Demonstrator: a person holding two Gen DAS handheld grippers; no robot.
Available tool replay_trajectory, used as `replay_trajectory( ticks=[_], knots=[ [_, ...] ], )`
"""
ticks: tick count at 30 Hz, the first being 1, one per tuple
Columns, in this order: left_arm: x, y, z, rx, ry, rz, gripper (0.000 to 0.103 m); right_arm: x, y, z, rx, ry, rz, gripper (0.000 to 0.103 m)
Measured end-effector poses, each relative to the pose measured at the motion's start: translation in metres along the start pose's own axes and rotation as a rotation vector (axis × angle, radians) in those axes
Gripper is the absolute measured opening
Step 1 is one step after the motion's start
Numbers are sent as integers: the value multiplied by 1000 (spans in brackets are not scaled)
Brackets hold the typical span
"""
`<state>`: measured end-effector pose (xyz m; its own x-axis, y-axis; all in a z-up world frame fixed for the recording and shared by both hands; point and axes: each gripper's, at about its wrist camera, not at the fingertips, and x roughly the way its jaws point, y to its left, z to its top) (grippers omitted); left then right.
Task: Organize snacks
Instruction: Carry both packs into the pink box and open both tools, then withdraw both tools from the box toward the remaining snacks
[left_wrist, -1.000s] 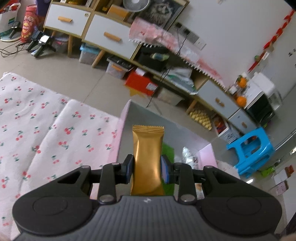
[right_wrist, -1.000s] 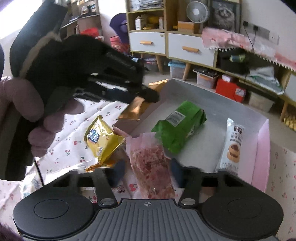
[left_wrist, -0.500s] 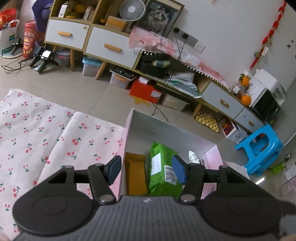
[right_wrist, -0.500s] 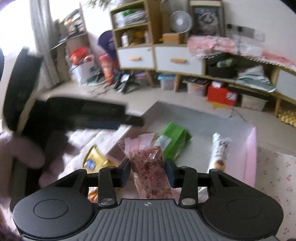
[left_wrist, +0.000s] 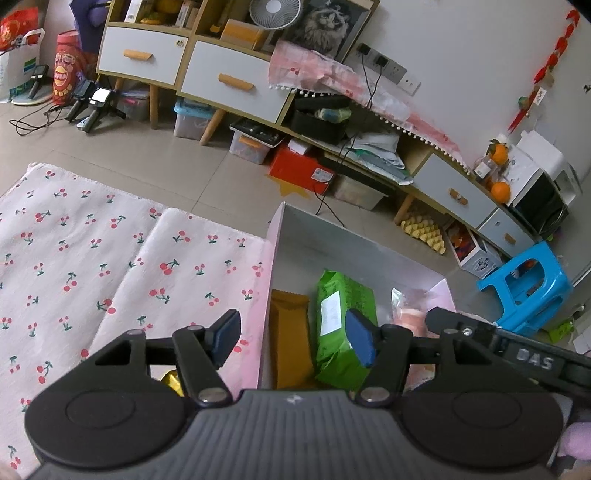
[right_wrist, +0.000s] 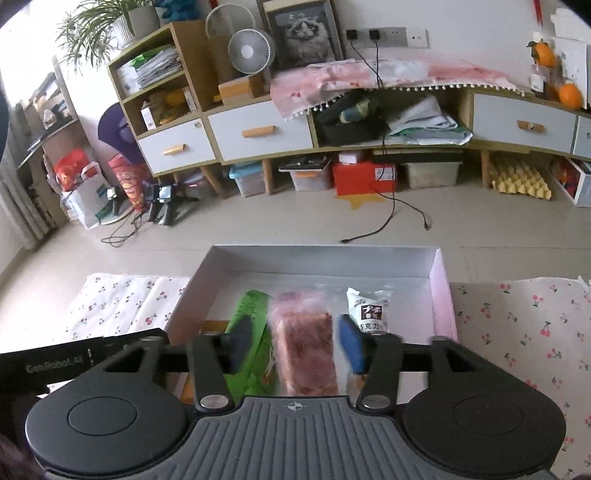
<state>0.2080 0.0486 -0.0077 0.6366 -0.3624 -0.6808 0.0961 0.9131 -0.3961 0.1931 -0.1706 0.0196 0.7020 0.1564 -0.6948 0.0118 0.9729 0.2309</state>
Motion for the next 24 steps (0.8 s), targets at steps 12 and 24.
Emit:
replay_trajectory(
  ticks=[12, 24],
  knots=[
    [-40, -23, -6, 114, -4, 61, 82, -71, -3, 2, -19, -53, -31, 87],
    [-98, -44, -16, 214, -12, 113, 99, -155, -9, -16, 4, -134, -38, 97]
  ],
)
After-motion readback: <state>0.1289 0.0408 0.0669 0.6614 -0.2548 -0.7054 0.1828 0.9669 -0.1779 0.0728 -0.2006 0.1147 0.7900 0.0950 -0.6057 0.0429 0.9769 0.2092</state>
